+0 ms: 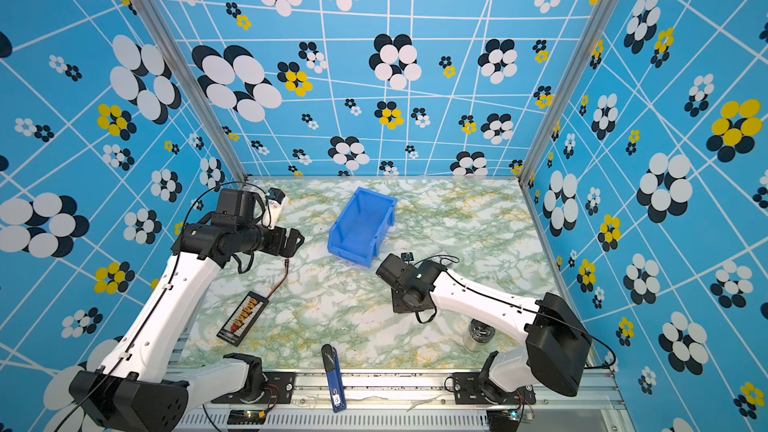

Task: Put the screwdriver in the bin
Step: 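Lift the screwdriver with the right gripper and carry it over the blue bin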

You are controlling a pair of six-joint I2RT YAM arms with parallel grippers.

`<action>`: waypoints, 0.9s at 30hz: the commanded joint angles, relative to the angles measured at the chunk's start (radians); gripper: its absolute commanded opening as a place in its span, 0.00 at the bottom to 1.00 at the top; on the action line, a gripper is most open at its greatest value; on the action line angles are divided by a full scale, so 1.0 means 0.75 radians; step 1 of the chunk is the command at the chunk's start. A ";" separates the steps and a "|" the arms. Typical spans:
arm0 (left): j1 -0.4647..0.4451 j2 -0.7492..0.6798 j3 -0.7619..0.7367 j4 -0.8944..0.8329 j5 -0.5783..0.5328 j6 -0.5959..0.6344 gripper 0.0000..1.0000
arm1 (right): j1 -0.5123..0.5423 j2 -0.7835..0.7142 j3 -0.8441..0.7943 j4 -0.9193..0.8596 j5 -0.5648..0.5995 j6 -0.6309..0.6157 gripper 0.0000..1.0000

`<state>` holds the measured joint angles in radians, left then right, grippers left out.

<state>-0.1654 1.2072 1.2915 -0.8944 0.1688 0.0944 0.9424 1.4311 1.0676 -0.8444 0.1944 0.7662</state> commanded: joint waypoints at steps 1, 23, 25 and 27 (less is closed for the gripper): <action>-0.010 -0.009 0.024 -0.027 0.011 0.029 0.99 | 0.009 -0.002 0.145 -0.098 0.056 -0.078 0.17; -0.019 -0.066 0.076 -0.042 0.000 0.062 0.99 | -0.142 0.532 0.879 0.009 -0.120 -0.270 0.18; -0.020 -0.062 0.082 -0.034 0.003 0.063 0.99 | -0.161 0.586 0.928 0.040 -0.126 -0.261 0.18; -0.020 -0.057 0.090 -0.027 0.008 0.060 0.99 | -0.181 0.642 0.982 0.068 -0.134 -0.244 0.18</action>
<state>-0.1726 1.1656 1.3273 -0.9131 0.1684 0.1238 0.8215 1.8782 1.7462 -0.8433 0.1177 0.5755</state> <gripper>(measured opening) 0.992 0.189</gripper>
